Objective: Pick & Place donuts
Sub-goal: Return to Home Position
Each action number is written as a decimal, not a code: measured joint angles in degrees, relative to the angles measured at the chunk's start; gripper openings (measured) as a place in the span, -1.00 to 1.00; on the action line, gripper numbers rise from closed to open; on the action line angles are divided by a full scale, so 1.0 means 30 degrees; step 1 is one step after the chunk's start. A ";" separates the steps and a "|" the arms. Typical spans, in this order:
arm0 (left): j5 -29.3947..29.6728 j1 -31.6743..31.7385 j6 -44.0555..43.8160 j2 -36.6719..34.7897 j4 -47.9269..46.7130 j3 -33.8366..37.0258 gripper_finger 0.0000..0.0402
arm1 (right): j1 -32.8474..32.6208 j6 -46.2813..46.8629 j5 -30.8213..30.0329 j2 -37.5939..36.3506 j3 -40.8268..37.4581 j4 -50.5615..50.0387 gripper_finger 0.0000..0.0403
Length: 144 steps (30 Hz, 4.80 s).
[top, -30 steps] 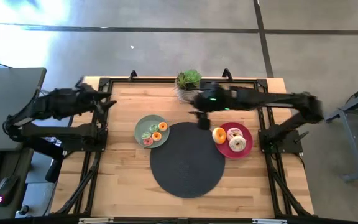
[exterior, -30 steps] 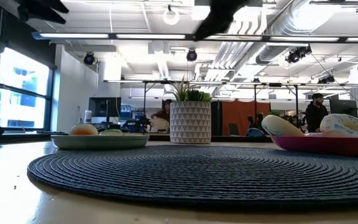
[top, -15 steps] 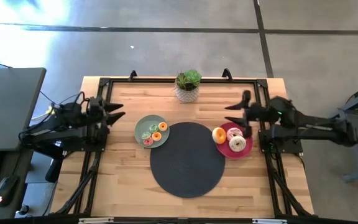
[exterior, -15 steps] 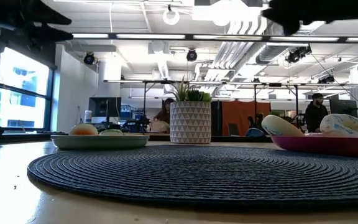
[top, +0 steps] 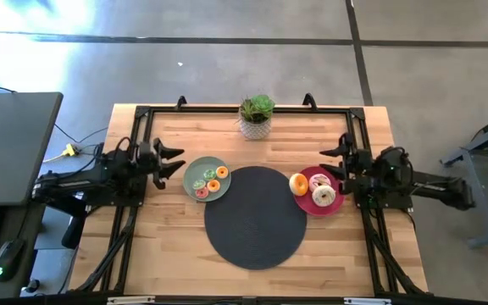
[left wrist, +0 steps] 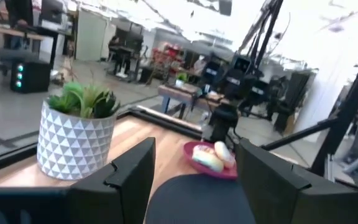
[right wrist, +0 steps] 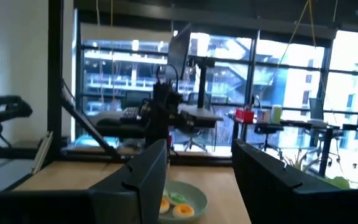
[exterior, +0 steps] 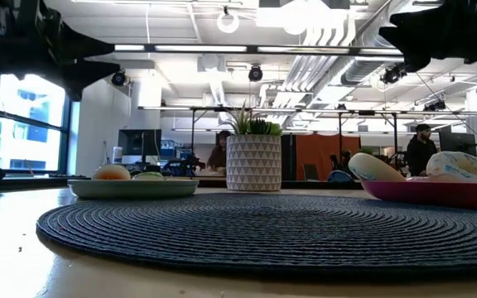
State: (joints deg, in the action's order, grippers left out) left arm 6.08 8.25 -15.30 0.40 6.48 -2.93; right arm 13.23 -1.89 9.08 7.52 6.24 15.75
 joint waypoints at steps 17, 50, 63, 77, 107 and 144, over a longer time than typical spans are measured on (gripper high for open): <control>-0.0543 0.0000 0.1176 0.0029 -0.1494 0.0709 0.06 | 0.0000 0.0655 -0.1261 -0.0653 -0.1886 0.0666 -0.14; -0.1192 0.0000 0.1009 0.0240 -0.1791 0.0746 0.06 | 0.0000 0.0640 -0.1254 -0.0646 -0.1906 0.0254 -0.15; -0.1185 0.0000 0.1002 0.0240 -0.1791 0.0746 0.06 | 0.0000 0.0640 -0.1254 -0.0646 -0.1908 0.0254 -0.15; -0.1184 0.0000 0.1002 0.0240 -0.1791 0.0746 0.06 | 0.0003 0.0640 -0.1254 -0.0641 -0.1915 0.0254 -0.15; -0.1184 -0.0001 0.1002 0.0248 -0.1791 0.0746 0.06 | 0.0007 0.0640 -0.1254 -0.0639 -0.1922 0.0254 -0.15; -0.1184 0.0000 0.1002 0.0248 -0.1789 0.0746 0.06 | 0.0007 0.0637 -0.1254 -0.0639 -0.1922 0.0254 -0.15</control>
State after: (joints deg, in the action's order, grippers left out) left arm 2.52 8.25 -12.29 1.15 1.11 -0.69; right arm 13.26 0.02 5.32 5.61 0.47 16.51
